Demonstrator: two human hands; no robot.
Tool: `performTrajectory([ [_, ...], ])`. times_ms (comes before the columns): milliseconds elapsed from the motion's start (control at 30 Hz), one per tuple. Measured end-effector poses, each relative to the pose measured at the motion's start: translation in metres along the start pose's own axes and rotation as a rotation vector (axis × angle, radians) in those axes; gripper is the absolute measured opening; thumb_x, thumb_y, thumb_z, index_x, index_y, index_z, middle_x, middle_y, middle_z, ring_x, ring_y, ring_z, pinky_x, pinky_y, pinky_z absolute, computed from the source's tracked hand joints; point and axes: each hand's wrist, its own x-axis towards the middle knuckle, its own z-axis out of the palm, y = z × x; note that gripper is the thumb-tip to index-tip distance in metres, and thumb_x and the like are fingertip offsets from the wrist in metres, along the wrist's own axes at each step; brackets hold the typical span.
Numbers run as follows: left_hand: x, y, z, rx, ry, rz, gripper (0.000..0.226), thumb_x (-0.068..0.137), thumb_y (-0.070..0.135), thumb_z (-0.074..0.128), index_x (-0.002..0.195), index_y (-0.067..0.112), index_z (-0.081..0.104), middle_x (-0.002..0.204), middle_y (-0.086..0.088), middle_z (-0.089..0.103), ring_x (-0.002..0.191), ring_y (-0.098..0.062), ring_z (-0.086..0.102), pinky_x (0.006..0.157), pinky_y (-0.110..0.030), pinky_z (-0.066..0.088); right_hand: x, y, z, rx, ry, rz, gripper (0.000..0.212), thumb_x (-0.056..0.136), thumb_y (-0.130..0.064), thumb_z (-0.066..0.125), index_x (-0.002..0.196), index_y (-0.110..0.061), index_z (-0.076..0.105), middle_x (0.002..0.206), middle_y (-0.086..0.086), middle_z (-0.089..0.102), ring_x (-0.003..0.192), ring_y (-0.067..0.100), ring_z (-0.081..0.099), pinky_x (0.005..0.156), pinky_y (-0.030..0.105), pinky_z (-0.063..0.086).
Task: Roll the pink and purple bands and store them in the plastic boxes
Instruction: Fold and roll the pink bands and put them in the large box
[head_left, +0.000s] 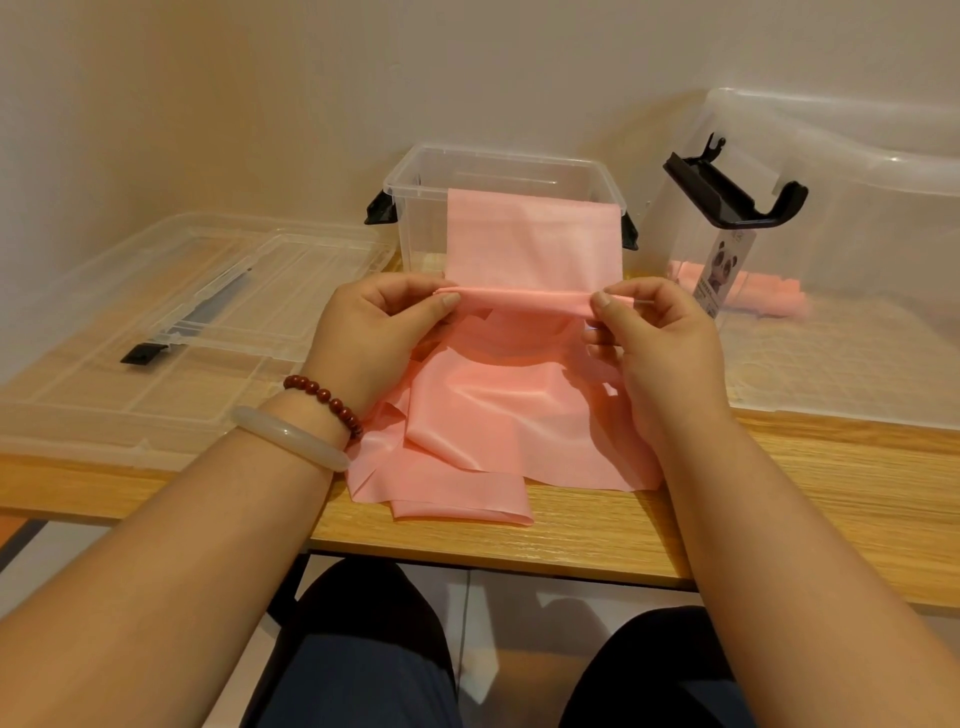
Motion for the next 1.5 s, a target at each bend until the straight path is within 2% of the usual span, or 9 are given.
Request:
performTrajectory([
  [167, 0.0025, -0.0026, -0.0007, -0.014, 0.017, -0.001, 0.011, 0.085, 0.009, 0.071, 0.094, 0.016, 0.075, 0.082, -0.002, 0.075, 0.081, -0.017, 0.072, 0.070, -0.024, 0.056, -0.0002, 0.0000, 0.0005, -0.002, -0.014, -0.014, 0.004, 0.092, -0.012, 0.066, 0.092, -0.015, 0.069, 0.067, -0.003, 0.066, 0.061, 0.011, 0.064, 0.051, 0.031, 0.057],
  [233, 0.0036, -0.0035, -0.0017, -0.023, 0.021, -0.004, 0.013, 0.085, 0.008, 0.070, 0.095, 0.016, 0.074, 0.081, -0.001, 0.075, 0.078, -0.014, 0.071, 0.070, -0.025, 0.057, 0.0006, 0.0006, -0.0001, 0.006, -0.022, -0.011, 0.008, 0.088, -0.014, 0.072, 0.096, -0.014, 0.072, 0.081, 0.002, 0.071, 0.072, 0.014, 0.069, 0.063, 0.029, 0.059],
  [367, 0.0041, -0.0040, -0.0025, 0.000, 0.002, 0.000, 0.018, 0.087, 0.009, 0.069, 0.099, 0.021, 0.072, 0.084, 0.000, 0.073, 0.077, -0.011, 0.070, 0.071, -0.025, 0.057, 0.0024, 0.0027, -0.0006, -0.018, -0.044, 0.014, 0.018, 0.083, -0.014, 0.077, 0.099, -0.020, 0.074, 0.098, 0.006, 0.072, 0.089, 0.021, 0.073, 0.078, 0.042, 0.061],
  [533, 0.0032, -0.0034, -0.0036, 0.094, -0.025, 0.023, 0.016, 0.088, 0.014, 0.068, 0.100, 0.025, 0.072, 0.087, 0.001, 0.073, 0.079, -0.010, 0.069, 0.074, -0.026, 0.058, 0.0004, 0.0006, -0.0011, -0.064, -0.019, -0.010, 0.007, 0.089, -0.018, 0.071, 0.094, -0.015, 0.074, 0.085, 0.004, 0.073, 0.078, 0.014, 0.070, 0.077, 0.041, 0.062],
  [767, 0.0026, -0.0031, -0.0020, 0.082, -0.020, 0.005, 0.011, 0.088, 0.015, 0.068, 0.095, 0.020, 0.074, 0.088, -0.003, 0.074, 0.083, -0.016, 0.070, 0.076, -0.030, 0.058, 0.0007, 0.0003, 0.0020, 0.023, -0.016, 0.068, 0.008, 0.089, -0.014, 0.070, 0.094, -0.008, 0.072, 0.093, 0.014, 0.072, 0.087, 0.025, 0.073, 0.071, 0.044, 0.062],
  [1000, 0.0029, -0.0020, -0.0011, 0.032, -0.008, 0.020, 0.017, 0.090, 0.007, 0.065, 0.094, 0.022, 0.071, 0.080, 0.002, 0.072, 0.071, -0.014, 0.068, 0.071, -0.027, 0.059, -0.0003, -0.0006, 0.0029, -0.026, -0.013, 0.027, 0.005, 0.091, -0.014, 0.068, 0.096, -0.011, 0.070, 0.074, 0.003, 0.069, 0.064, 0.012, 0.067, 0.055, 0.028, 0.058],
  [1167, 0.0005, -0.0005, 0.0005, 0.083, -0.003, 0.033, 0.015, 0.090, 0.011, 0.065, 0.094, 0.023, 0.072, 0.083, 0.004, 0.073, 0.075, -0.007, 0.068, 0.070, -0.020, 0.057, -0.0016, -0.0036, 0.0043, 0.005, -0.031, 0.032, 0.004, 0.094, -0.007, 0.063, 0.096, -0.009, 0.066, 0.071, 0.008, 0.063, 0.056, 0.012, 0.061, 0.049, 0.029, 0.057],
  [1400, 0.0003, 0.0001, -0.0020, 0.088, -0.017, 0.007, 0.015, 0.085, 0.017, 0.071, 0.100, 0.022, 0.072, 0.087, 0.000, 0.074, 0.079, -0.010, 0.069, 0.070, -0.022, 0.057, -0.0008, -0.0004, 0.0012, 0.015, -0.071, 0.091, 0.021, 0.083, -0.013, 0.077, 0.103, -0.010, 0.070, 0.101, 0.014, 0.070, 0.088, 0.028, 0.072, 0.075, 0.052, 0.061],
  [1500, 0.0016, -0.0009, -0.0025, 0.097, -0.010, 0.013, 0.015, 0.087, 0.015, 0.069, 0.100, 0.022, 0.071, 0.085, 0.000, 0.072, 0.076, -0.007, 0.068, 0.068, -0.020, 0.055, -0.0004, -0.0003, -0.0001, -0.058, -0.069, 0.054, 0.018, 0.085, -0.011, 0.074, 0.103, -0.011, 0.071, 0.095, 0.006, 0.072, 0.082, 0.019, 0.072, 0.073, 0.040, 0.062],
])
